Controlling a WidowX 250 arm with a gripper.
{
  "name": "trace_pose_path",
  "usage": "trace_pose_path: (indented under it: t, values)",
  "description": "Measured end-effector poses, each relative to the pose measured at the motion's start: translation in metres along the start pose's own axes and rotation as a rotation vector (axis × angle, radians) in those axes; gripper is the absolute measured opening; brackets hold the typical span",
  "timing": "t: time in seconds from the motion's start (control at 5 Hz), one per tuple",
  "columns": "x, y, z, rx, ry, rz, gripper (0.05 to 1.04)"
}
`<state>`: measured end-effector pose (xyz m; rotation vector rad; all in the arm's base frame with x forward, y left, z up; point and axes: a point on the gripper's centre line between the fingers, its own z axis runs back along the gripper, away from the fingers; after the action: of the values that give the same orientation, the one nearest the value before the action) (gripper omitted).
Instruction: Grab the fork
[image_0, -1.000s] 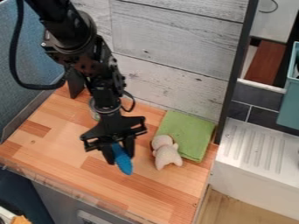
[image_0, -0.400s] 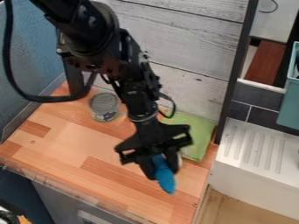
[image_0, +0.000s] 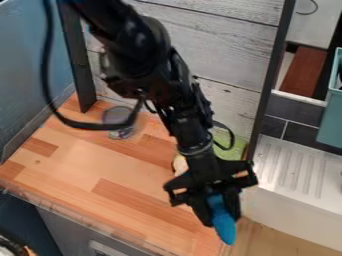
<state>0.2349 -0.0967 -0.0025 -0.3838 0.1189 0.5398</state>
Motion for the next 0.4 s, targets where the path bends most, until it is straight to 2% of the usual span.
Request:
trace_pose_path:
  t: [0.4]
  values:
    - [0.008,-0.014,-0.022,0.025,0.034,-0.011,0.449]
